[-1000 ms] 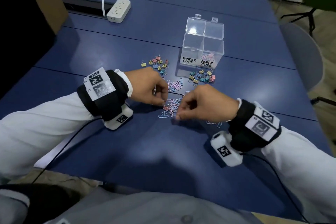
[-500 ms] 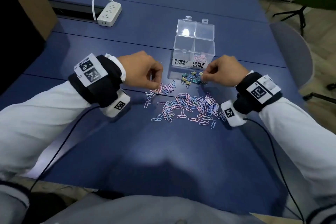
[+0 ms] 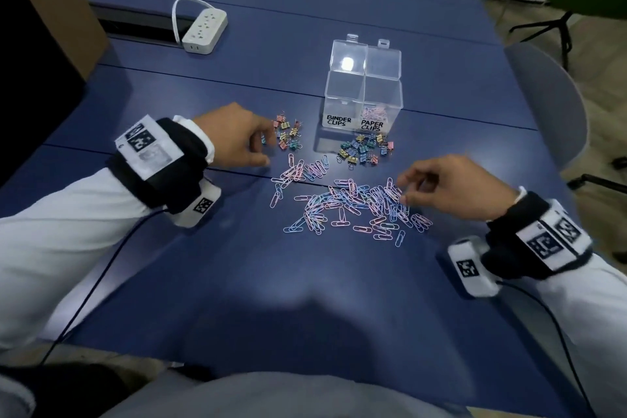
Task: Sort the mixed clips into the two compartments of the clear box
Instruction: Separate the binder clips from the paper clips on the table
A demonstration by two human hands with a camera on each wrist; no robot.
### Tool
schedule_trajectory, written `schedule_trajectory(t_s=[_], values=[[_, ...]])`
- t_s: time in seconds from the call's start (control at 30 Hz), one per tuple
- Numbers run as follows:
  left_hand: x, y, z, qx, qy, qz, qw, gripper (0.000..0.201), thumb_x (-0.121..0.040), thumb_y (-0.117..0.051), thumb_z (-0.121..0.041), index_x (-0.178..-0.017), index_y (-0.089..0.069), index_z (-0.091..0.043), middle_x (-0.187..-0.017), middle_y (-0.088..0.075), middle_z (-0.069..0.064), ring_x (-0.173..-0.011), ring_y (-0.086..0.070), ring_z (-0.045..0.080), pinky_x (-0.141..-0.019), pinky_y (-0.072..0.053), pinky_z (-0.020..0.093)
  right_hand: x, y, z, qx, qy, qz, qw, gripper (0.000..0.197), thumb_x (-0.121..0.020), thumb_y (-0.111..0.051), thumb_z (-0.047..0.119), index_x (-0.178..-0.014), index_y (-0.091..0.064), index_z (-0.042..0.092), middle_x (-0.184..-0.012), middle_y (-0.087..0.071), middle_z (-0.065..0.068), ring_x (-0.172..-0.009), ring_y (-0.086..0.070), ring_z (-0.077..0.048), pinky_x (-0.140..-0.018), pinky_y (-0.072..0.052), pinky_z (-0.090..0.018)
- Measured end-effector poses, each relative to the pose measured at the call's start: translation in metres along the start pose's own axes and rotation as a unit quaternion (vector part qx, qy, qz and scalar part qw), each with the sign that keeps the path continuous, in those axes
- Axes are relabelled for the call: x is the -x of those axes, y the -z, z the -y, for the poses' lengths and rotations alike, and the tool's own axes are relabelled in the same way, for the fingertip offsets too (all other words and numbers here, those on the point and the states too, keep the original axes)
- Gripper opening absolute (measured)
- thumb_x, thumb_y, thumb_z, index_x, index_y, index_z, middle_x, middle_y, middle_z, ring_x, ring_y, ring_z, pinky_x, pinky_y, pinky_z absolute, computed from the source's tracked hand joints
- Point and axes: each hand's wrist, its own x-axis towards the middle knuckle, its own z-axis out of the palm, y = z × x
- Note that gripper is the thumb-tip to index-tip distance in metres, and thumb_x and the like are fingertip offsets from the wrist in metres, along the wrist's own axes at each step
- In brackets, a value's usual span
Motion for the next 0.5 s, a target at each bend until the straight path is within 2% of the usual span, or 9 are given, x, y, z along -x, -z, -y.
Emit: schedule_trajectory(t_s=[0.07, 0.13, 0.2, 0.3, 0.4, 0.47, 0.5], values=[[0.004, -0.005, -0.002, 0.025, -0.008, 0.051, 0.998, 0.040, -0.078, -0.074, -0.034, -0.115, -0.061, -0.024, -0.086, -0.070, -0.008, -0.066, -0.055, -0.002, -0.074, -0.042, 0.021, 0.013, -0.006, -0.002, -0.006, -0.015, 0.023, 1.000, 0.025, -0.072, -0.079, 0.038, -0.095, -0.069, 0.033, -0.077, -0.068, 0.012, -0.066, -0.060, -0.002, -0.073, -0.049, -0.019], [0.000, -0.012, -0.004, 0.015, -0.016, 0.082, 0.996, 0.048, -0.080, -0.072, -0.033, -0.124, -0.057, -0.021, -0.090, -0.071, -0.008, -0.068, -0.055, 0.004, -0.078, -0.043, 0.022, 0.020, -0.013, -0.002, 0.024, -0.013, 0.018, 0.999, 0.033, -0.075, -0.076, 0.035, -0.107, -0.068, 0.030, -0.083, -0.066, 0.011, -0.070, -0.060, -0.007, -0.079, -0.051, -0.025], [-0.007, -0.017, -0.010, -0.014, -0.025, 0.088, 0.996, 0.047, -0.084, -0.068, -0.031, -0.127, -0.057, -0.017, -0.094, -0.071, -0.006, -0.072, -0.054, 0.009, -0.077, -0.042, 0.020, 0.021, -0.018, 0.003, 0.047, -0.006, 0.005, 0.999, 0.036, -0.079, -0.071, 0.029, -0.114, -0.065, 0.025, -0.085, -0.065, 0.009, -0.071, -0.057, -0.010, -0.083, -0.049, -0.026], [-0.015, -0.023, -0.028, -0.044, -0.070, 0.087, 0.993, 0.033, -0.086, -0.063, -0.025, -0.117, -0.062, -0.013, -0.093, -0.068, -0.002, -0.076, -0.056, 0.016, -0.079, -0.049, 0.027, 0.017, -0.022, 0.013, 0.055, 0.016, 0.015, 0.998, 0.034, -0.084, -0.063, 0.017, -0.117, -0.064, 0.021, -0.088, -0.065, 0.007, -0.077, -0.056, -0.010, -0.080, -0.042, -0.019], [-0.017, -0.029, -0.046, -0.046, -0.118, 0.095, 0.987, 0.028, -0.088, -0.059, -0.028, -0.113, -0.064, -0.017, -0.087, -0.058, -0.004, -0.079, -0.054, 0.017, -0.084, -0.051, 0.035, 0.012, -0.025, 0.021, 0.027, 0.038, 0.031, 0.998, 0.036, -0.085, -0.059, 0.009, -0.117, -0.064, 0.022, -0.095, -0.067, 0.007, -0.077, -0.059, -0.007, -0.074, -0.039, -0.008], [-0.021, -0.031, -0.054, -0.060, -0.124, 0.081, 0.987, 0.022, -0.090, -0.056, -0.030, -0.104, -0.063, -0.016, -0.087, -0.059, 0.000, -0.082, -0.057, 0.021, -0.083, -0.051, 0.038, 0.008, -0.024, 0.023, 0.008, 0.037, -0.001, 0.999, 0.034, -0.085, -0.059, 0.009, -0.115, -0.066, 0.022, -0.095, -0.066, 0.007, -0.077, -0.058, -0.007, -0.070, -0.035, -0.001], [-0.024, -0.031, -0.057, -0.068, -0.119, 0.069, 0.988, 0.021, -0.090, -0.054, -0.030, -0.102, -0.062, -0.014, -0.089, -0.059, 0.003, -0.084, -0.058, 0.023, -0.082, -0.051, 0.040, 0.006, -0.023, 0.022, 0.008, 0.033, -0.027, 0.999, 0.033, -0.085, -0.060, 0.009, -0.114, -0.067, 0.022, -0.093, -0.063, 0.008, -0.077, -0.058, -0.008, -0.071, -0.037, -0.003]])
